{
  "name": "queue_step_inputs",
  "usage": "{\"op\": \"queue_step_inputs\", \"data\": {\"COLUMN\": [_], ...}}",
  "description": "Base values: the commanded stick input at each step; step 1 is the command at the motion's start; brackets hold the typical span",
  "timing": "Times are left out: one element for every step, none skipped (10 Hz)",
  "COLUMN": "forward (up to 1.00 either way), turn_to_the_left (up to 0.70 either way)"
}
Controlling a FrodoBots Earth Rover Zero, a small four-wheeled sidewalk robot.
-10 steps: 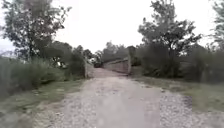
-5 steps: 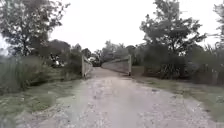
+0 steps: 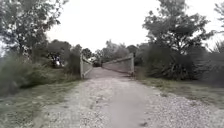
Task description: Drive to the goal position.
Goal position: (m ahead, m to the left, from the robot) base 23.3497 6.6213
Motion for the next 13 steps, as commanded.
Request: {"op": "queue_step_inputs", "data": {"forward": [0.7, 0.7, 0.7, 0.7, 0.7, 0.7, 0.7, 0.7, 0.7, 0.7, 0.7, 0.7, 0.7], "turn_to_the_left": [0.0, 0.0, 0.0, 0.0, 0.0, 0.0, 0.0, 0.0, 0.0, 0.0, 0.0, 0.0, 0.0]}}
